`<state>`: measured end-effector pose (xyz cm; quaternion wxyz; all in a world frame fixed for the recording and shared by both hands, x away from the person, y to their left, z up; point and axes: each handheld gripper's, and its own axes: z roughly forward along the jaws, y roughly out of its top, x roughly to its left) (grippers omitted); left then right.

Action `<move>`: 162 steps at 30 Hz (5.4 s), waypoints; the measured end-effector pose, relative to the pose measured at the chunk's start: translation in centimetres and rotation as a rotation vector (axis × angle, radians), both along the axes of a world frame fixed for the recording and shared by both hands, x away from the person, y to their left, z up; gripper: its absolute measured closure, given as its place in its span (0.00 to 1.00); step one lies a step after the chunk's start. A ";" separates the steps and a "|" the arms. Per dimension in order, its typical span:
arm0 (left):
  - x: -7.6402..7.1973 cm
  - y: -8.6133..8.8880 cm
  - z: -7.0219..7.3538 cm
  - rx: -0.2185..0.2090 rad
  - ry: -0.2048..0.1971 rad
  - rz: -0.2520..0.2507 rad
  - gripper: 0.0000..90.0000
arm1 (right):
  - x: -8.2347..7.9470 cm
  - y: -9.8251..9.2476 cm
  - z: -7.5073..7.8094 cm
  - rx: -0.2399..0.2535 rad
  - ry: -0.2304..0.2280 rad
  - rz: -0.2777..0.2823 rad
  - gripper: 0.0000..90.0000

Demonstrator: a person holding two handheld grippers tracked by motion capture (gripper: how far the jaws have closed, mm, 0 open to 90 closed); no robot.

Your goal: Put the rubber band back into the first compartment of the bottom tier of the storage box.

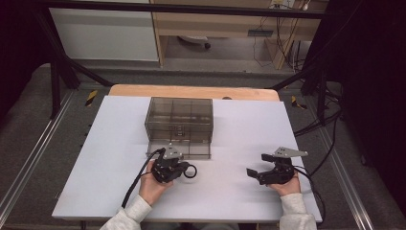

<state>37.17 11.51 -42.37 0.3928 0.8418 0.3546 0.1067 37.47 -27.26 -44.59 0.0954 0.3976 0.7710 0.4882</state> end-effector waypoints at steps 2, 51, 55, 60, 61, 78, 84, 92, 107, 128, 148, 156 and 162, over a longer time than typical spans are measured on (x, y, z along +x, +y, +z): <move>0.0 0.0 0.1 -0.002 0.000 -0.001 0.97 | 0.0 0.0 0.0 0.002 -0.001 -0.001 0.00; 1.1 3.3 1.9 -0.023 -0.006 0.047 0.97 | 0.0 -0.1 0.0 0.005 -0.001 -0.002 0.00; 1.2 3.6 2.0 -0.018 -0.007 0.055 0.97 | 0.0 -0.1 0.0 0.010 -0.002 -0.004 0.00; 1.5 4.1 2.1 -0.011 -0.010 0.067 0.97 | 0.0 0.0 0.0 0.008 -0.002 -0.004 0.00; 1.5 4.2 2.1 -0.011 -0.008 0.069 0.97 | 0.0 -0.1 0.0 0.006 -0.003 -0.003 0.00; 2.2 5.9 2.9 -0.008 -0.025 0.112 0.97 | 0.0 0.0 0.0 0.006 0.000 -0.004 0.00; 2.5 6.3 3.0 -0.003 -0.031 0.127 0.97 | 0.0 0.0 0.0 0.006 0.003 -0.005 0.00; 2.9 6.8 3.0 -0.002 -0.031 0.146 0.97 | 0.0 0.0 0.0 0.001 0.002 -0.001 0.00; 3.6 7.5 3.1 -0.003 -0.036 0.166 0.97 | 0.0 0.0 0.0 -0.002 0.003 -0.001 0.00; 4.8 8.6 3.3 0.007 -0.055 0.215 0.97 | 0.0 0.1 -0.1 -0.007 0.004 -0.001 0.00; 6.2 9.1 2.3 0.043 -0.064 0.253 0.97 | 0.0 0.1 -0.1 -0.008 0.002 -0.002 0.00; 6.5 9.1 1.7 0.054 -0.059 0.258 0.97 | 0.0 0.1 -0.1 -0.009 0.004 -0.001 0.00; 6.6 9.1 1.4 0.064 -0.058 0.254 0.97 | 0.0 0.1 -0.1 -0.006 0.004 -0.003 0.00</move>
